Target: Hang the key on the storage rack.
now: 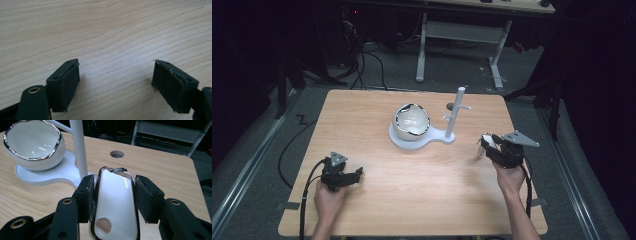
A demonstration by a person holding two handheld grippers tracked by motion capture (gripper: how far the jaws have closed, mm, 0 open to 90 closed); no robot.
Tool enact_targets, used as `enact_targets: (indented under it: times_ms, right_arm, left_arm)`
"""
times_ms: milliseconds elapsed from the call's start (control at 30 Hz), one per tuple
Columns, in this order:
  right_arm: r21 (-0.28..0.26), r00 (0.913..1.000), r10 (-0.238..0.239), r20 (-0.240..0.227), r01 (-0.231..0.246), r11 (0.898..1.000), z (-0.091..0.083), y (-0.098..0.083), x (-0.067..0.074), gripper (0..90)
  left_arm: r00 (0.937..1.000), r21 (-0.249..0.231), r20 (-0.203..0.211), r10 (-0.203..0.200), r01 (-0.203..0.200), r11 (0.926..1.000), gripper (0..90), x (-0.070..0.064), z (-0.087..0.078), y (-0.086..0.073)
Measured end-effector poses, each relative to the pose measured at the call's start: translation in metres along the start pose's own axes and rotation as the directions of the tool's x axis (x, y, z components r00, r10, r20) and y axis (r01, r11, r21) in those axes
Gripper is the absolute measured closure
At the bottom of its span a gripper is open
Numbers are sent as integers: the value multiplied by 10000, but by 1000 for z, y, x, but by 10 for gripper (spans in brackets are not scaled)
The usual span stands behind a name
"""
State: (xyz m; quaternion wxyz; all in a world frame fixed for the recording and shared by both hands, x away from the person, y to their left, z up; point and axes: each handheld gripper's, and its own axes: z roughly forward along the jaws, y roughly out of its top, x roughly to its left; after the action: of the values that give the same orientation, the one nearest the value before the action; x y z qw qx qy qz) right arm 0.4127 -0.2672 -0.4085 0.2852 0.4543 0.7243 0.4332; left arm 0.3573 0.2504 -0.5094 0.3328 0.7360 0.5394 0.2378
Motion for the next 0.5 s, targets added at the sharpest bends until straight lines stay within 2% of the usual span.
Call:
enact_targets:
  times_ms: [500]
  right_arm:
    - [-479,9994,-103,-323,87,9988,-14,20,-2,519]
  left_arm:
    - [10000,-1,0,-2,2,10000,223,0,0,0]
